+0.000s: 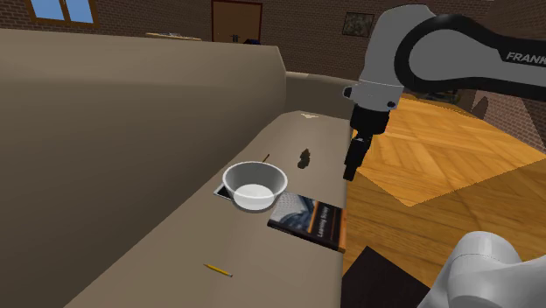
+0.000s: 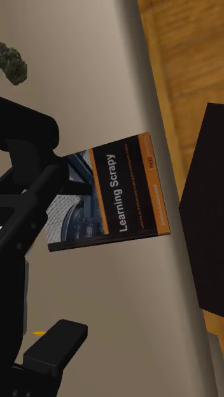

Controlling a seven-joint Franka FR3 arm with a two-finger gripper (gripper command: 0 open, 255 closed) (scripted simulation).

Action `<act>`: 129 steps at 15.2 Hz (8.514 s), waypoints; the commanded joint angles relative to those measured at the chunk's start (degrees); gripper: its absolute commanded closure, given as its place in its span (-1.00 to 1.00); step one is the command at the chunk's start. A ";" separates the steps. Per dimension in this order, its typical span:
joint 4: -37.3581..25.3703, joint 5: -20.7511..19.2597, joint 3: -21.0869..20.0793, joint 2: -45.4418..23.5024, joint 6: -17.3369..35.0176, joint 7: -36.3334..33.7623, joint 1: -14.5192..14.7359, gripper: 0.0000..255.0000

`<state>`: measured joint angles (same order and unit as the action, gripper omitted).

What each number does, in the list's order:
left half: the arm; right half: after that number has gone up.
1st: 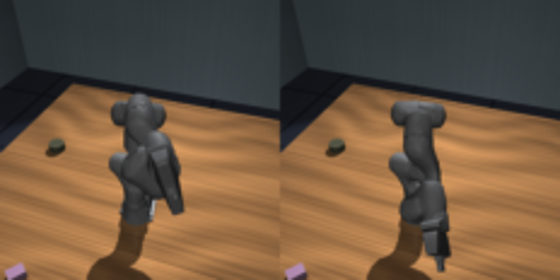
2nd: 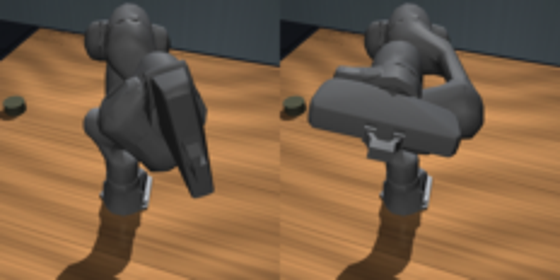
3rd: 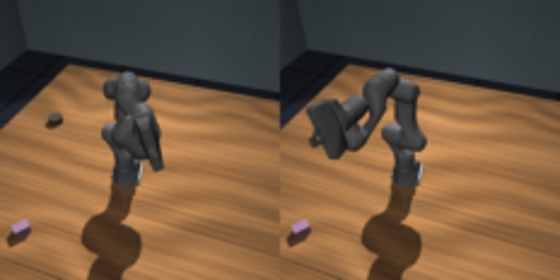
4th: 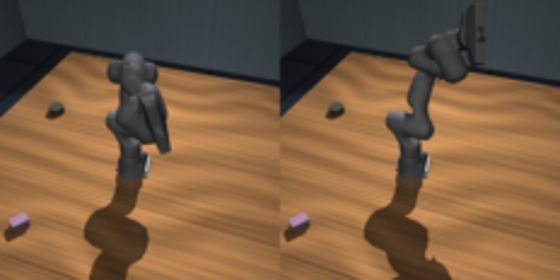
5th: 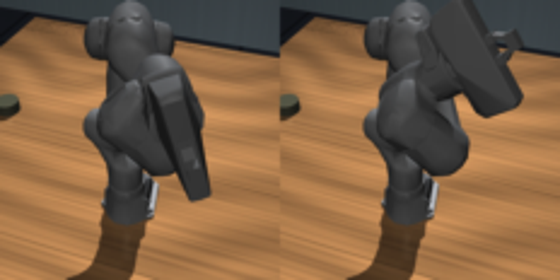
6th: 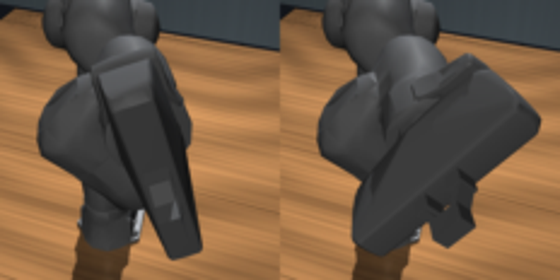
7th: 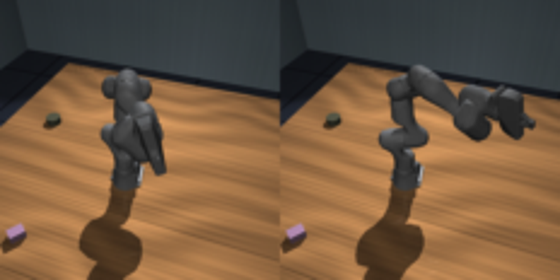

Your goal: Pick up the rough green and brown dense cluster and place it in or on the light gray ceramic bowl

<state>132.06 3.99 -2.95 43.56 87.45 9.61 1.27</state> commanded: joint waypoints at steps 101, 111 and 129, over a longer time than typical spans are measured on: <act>-19.22 -3.29 14.55 -43.02 24.09 9.56 -3.83 1.00; -25.73 -3.54 14.49 -41.96 16.54 9.31 -3.78 1.00; -31.08 -3.11 6.03 -42.24 11.69 -6.94 4.04 1.00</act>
<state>101.76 0.80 3.72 1.85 99.37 3.97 4.71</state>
